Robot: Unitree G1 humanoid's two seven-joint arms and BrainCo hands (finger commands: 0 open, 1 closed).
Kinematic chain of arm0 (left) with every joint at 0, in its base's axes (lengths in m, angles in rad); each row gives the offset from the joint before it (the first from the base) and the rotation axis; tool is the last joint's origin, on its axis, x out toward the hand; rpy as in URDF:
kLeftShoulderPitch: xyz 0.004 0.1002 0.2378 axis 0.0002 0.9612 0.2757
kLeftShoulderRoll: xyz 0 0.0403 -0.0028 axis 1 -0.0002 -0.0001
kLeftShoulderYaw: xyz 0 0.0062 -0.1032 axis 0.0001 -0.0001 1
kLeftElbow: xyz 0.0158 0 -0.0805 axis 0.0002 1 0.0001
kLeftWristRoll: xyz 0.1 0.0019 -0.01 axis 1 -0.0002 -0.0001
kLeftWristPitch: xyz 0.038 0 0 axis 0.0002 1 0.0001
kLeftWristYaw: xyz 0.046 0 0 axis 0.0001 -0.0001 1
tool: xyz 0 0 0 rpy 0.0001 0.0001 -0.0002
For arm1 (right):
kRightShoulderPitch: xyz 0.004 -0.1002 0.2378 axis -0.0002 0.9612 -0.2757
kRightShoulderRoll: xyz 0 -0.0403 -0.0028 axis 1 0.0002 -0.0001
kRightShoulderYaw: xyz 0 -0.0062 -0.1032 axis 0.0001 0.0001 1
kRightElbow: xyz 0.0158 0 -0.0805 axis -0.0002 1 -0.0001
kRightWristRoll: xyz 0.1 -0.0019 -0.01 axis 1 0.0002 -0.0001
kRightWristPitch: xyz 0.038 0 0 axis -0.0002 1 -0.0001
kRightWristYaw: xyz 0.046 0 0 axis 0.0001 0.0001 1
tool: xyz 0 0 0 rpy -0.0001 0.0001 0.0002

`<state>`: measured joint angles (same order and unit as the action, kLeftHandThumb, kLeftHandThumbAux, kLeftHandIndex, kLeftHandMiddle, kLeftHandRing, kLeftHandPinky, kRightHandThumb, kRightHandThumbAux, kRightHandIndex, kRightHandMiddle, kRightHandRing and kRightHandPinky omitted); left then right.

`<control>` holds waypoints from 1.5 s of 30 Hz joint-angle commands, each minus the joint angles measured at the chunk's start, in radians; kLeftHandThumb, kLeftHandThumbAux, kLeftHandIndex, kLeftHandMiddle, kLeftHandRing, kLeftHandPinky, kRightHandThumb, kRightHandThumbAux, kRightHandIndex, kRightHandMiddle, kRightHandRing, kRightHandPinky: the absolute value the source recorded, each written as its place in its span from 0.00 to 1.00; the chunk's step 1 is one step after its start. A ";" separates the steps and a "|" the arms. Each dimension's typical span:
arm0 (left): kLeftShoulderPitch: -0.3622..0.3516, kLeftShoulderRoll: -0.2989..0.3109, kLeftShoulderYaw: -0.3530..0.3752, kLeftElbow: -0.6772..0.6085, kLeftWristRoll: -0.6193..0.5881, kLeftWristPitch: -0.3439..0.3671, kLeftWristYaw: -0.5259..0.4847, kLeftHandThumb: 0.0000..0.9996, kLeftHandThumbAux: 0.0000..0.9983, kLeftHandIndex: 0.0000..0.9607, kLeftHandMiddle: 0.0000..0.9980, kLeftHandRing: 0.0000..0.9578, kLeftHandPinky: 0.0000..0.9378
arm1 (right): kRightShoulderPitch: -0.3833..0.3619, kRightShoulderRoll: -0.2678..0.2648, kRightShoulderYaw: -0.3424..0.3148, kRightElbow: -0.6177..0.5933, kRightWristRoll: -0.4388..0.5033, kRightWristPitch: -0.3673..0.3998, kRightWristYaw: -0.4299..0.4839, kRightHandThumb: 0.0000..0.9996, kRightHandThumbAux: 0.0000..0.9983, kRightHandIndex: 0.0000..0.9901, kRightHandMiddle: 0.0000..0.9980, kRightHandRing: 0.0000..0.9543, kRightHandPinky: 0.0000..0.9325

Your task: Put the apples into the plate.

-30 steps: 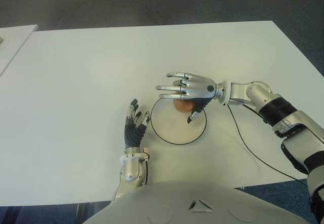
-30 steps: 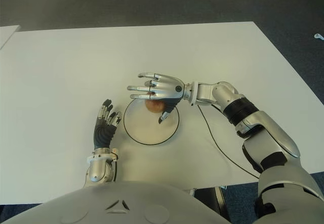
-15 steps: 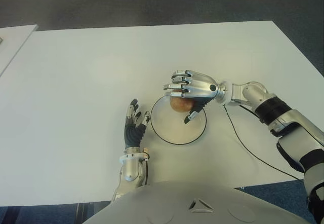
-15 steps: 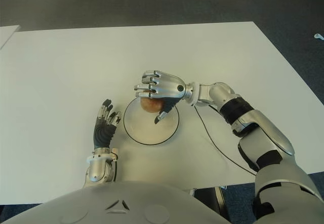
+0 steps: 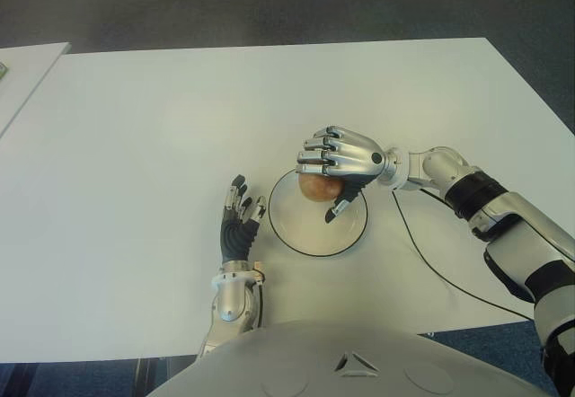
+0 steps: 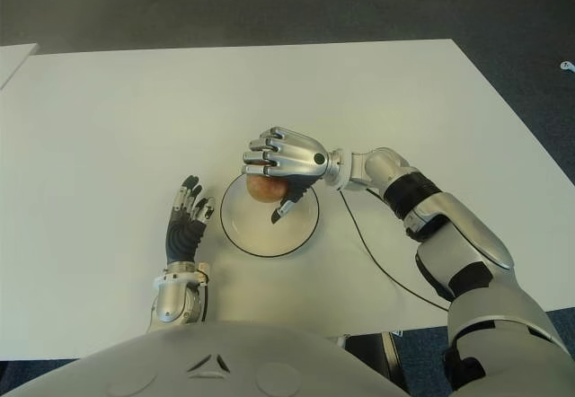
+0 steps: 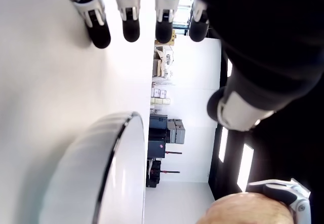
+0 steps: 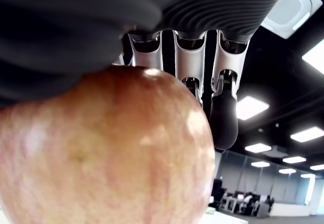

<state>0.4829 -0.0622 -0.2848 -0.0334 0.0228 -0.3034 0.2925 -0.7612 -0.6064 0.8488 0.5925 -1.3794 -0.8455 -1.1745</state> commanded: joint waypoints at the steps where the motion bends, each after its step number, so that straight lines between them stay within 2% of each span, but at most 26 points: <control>1: -0.047 -0.069 0.008 0.027 -0.013 0.015 -0.006 0.00 0.65 0.05 0.02 0.00 0.00 | -0.023 0.004 0.014 0.009 -0.009 0.003 -0.022 0.70 0.71 0.46 0.85 0.91 0.96; 10: -0.049 -0.070 0.009 0.031 -0.016 0.011 -0.005 0.01 0.64 0.07 0.03 0.00 0.00 | -0.029 0.006 0.031 0.020 -0.016 0.010 -0.051 0.71 0.71 0.44 0.85 0.91 0.95; 25: -0.051 -0.069 0.008 0.042 -0.013 0.005 -0.006 0.02 0.62 0.07 0.03 0.00 0.00 | -0.035 0.004 0.047 0.023 -0.009 0.009 -0.045 0.71 0.71 0.44 0.85 0.91 0.96; 31: -0.057 -0.064 0.011 0.048 -0.007 -0.001 -0.005 0.01 0.64 0.06 0.03 0.00 0.00 | -0.033 0.000 0.038 0.004 0.019 -0.007 0.038 0.71 0.71 0.44 0.83 0.88 0.92; 32: -0.057 -0.064 0.011 0.048 -0.006 -0.002 -0.005 0.00 0.64 0.06 0.03 0.00 0.00 | -0.032 -0.002 0.035 -0.004 0.025 -0.010 0.059 0.71 0.71 0.44 0.76 0.79 0.82; 33: -0.055 -0.062 0.008 0.046 -0.002 -0.003 -0.005 0.00 0.64 0.06 0.03 0.00 0.00 | -0.030 -0.011 0.029 -0.019 0.039 -0.015 0.113 0.70 0.71 0.44 0.73 0.76 0.79; 34: -0.055 -0.060 0.006 0.045 0.003 -0.001 -0.003 0.00 0.64 0.05 0.03 0.00 0.00 | -0.032 -0.023 0.024 -0.034 0.056 -0.025 0.186 0.54 0.66 0.39 0.56 0.57 0.59; 35: -0.054 -0.059 0.005 0.044 0.007 0.000 -0.002 0.00 0.64 0.05 0.03 0.00 0.00 | -0.033 -0.031 0.021 -0.045 0.068 -0.032 0.236 0.42 0.61 0.25 0.36 0.36 0.38; 36: -0.054 -0.058 0.004 0.042 0.012 0.002 0.000 0.00 0.64 0.05 0.03 0.00 0.00 | -0.035 -0.040 0.018 -0.057 0.078 -0.039 0.277 0.34 0.57 0.17 0.23 0.23 0.25; 37: -0.053 -0.057 0.004 0.041 0.015 0.004 0.002 0.00 0.64 0.05 0.02 0.00 0.00 | -0.034 -0.045 0.015 -0.065 0.084 -0.044 0.301 0.28 0.54 0.11 0.15 0.15 0.16; 41: -0.055 -0.063 0.007 0.041 0.036 0.010 0.023 0.00 0.66 0.04 0.02 0.00 0.00 | -0.033 -0.061 0.000 -0.093 0.105 -0.059 0.389 0.17 0.47 0.03 0.04 0.04 0.04; 45: -0.058 -0.069 0.011 0.048 0.052 0.010 0.042 0.00 0.69 0.03 0.01 0.00 0.00 | -0.024 -0.073 -0.019 -0.121 0.115 -0.063 0.448 0.11 0.40 0.01 0.01 0.01 0.01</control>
<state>0.4649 -0.0552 -0.2820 -0.0091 0.0603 -0.3198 0.3109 -0.7805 -0.6612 0.8539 0.4984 -1.2905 -0.8962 -0.7715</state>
